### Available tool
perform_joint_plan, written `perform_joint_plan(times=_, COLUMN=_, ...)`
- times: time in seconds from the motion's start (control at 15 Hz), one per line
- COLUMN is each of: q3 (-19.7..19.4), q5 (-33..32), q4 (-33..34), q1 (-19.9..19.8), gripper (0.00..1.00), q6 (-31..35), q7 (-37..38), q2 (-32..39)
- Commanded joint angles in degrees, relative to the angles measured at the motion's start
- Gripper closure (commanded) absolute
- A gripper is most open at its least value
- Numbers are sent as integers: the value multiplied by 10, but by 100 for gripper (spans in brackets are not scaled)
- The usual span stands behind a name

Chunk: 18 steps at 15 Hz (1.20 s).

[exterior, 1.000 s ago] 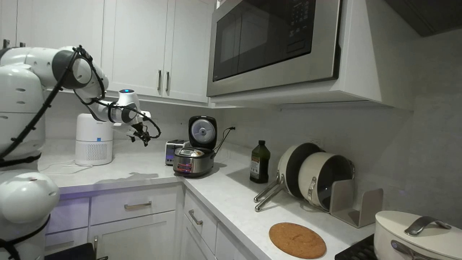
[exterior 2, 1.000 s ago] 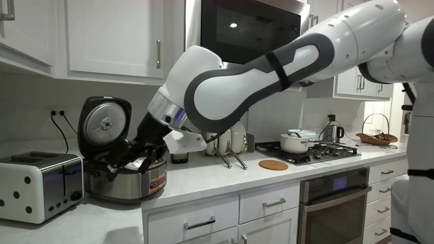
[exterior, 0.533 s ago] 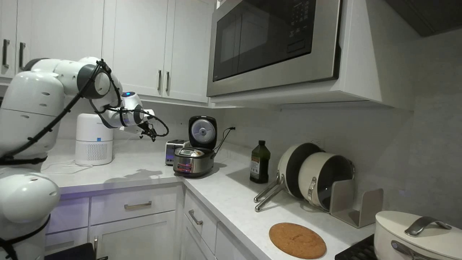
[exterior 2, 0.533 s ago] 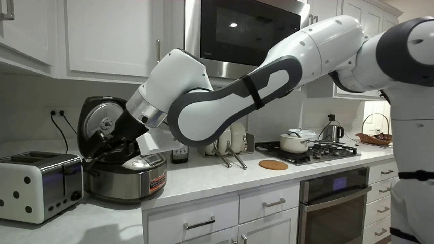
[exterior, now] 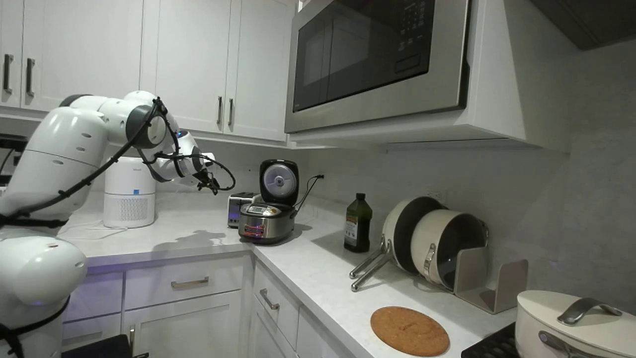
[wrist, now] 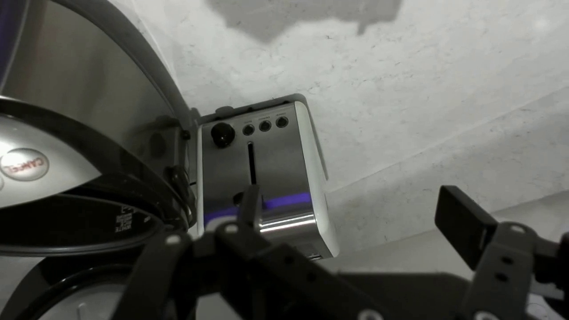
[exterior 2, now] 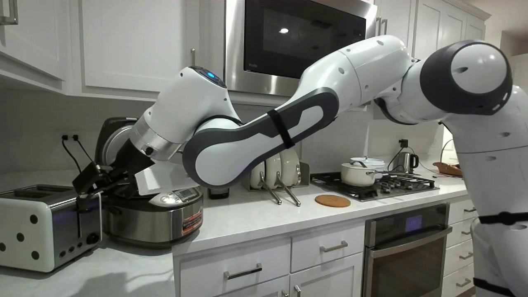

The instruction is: Push down the lever on the toaster

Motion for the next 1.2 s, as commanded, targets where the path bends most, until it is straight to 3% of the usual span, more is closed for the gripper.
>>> perform_joint_plan(times=0.0, q3=0, q5=0, q4=1, q1=0, gripper=0, q6=0, q7=0, q2=0)
perform_joint_plan(times=0.4, q3=-15, q5=-26, q4=8, q1=17, gripper=0, q6=-20, q7=26, q2=1)
perform_joint_plan(times=0.6, q3=-31, q5=-61, q4=46, q1=41, gripper=0, q6=-80, q7=38, q2=13)
perform_joint_plan(times=0.67, q3=-38, q5=-82, q4=64, q1=52, gripper=0, q6=-104, q7=51, q2=17)
perform_joint_plan(times=0.73, q3=-73, q5=-83, q4=83, q1=90, gripper=0, q6=-128, q7=50, q2=20)
perform_joint_plan(times=1.13, q3=-101, q5=-106, q4=232, q1=168, gripper=0, q6=-259, q7=40, q2=98)
